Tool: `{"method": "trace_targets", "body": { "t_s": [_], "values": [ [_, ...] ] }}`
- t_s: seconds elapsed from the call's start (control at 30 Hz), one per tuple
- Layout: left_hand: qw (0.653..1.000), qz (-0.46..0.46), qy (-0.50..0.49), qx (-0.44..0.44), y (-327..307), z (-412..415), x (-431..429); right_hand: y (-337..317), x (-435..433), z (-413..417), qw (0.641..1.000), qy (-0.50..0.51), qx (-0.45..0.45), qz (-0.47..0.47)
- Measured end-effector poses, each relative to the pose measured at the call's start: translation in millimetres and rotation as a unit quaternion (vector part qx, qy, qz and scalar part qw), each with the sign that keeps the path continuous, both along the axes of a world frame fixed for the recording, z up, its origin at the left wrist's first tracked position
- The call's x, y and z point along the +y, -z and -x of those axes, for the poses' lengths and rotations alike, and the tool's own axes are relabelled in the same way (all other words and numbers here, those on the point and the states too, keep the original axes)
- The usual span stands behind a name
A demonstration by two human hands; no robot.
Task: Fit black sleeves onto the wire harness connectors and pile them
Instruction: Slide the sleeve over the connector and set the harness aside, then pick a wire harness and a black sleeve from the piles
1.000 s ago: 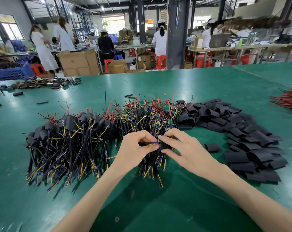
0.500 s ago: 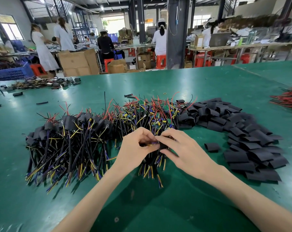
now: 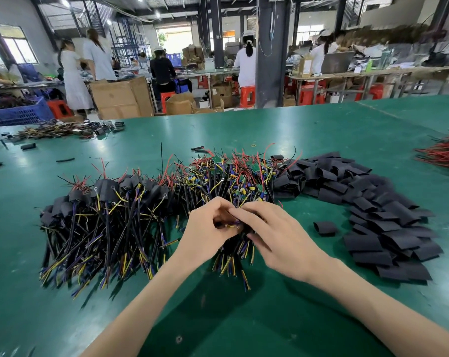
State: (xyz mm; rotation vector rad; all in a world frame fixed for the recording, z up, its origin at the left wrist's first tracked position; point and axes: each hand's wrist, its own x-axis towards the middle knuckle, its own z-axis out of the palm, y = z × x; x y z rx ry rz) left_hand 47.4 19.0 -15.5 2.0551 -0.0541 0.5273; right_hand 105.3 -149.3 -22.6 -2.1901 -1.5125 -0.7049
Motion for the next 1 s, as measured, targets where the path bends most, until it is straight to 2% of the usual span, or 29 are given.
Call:
{"method": "trace_targets", "body": {
  "t_s": [0.17, 0.27, 0.37, 0.47, 0.57, 0.67, 0.73, 0.8, 0.87, 0.93, 1.0],
  "values": [
    [0.996, -0.083, -0.007, -0.02, -3, 2, -1, -2, 0, 3, 1.0, -0.004, 0.024, 0.015],
    [0.992, -0.071, -0.072, -0.074, -13, 3, 5, -4, -3, -4, 0.998, 0.034, 0.045, -0.031],
    [0.954, -0.073, -0.219, -0.192, -27, 5, 26, -8, -14, -20, 0.984, 0.162, 0.043, -0.06],
    [0.893, -0.157, -0.347, -0.241, -32, 6, 61, -13, -33, -40, 0.933, 0.347, 0.08, 0.053],
    [0.869, -0.205, -0.419, -0.167, -24, 2, 95, -13, -49, -55, 0.872, 0.408, 0.181, 0.203],
    [0.828, -0.267, -0.494, 0.003, -6, -1, 110, -8, -56, -62, 0.831, 0.369, 0.287, 0.302],
    [0.814, -0.278, -0.505, 0.075, 1, -2, 108, -4, -56, -63, 0.836, 0.346, 0.297, 0.307],
    [0.809, -0.273, -0.514, 0.084, 1, -2, 103, -1, -55, -64, 0.854, 0.329, 0.285, 0.285],
    [0.806, -0.283, -0.518, 0.049, -4, -4, 97, 0, -55, -65, 0.864, 0.316, 0.284, 0.27],
    [0.812, -0.316, -0.49, -0.022, -6, -7, 87, -3, -56, -66, 0.87, 0.308, 0.281, 0.265],
    [0.844, -0.325, -0.42, -0.078, -4, -14, 72, -3, -55, -64, 0.879, 0.305, 0.265, 0.253]
  ]
}}
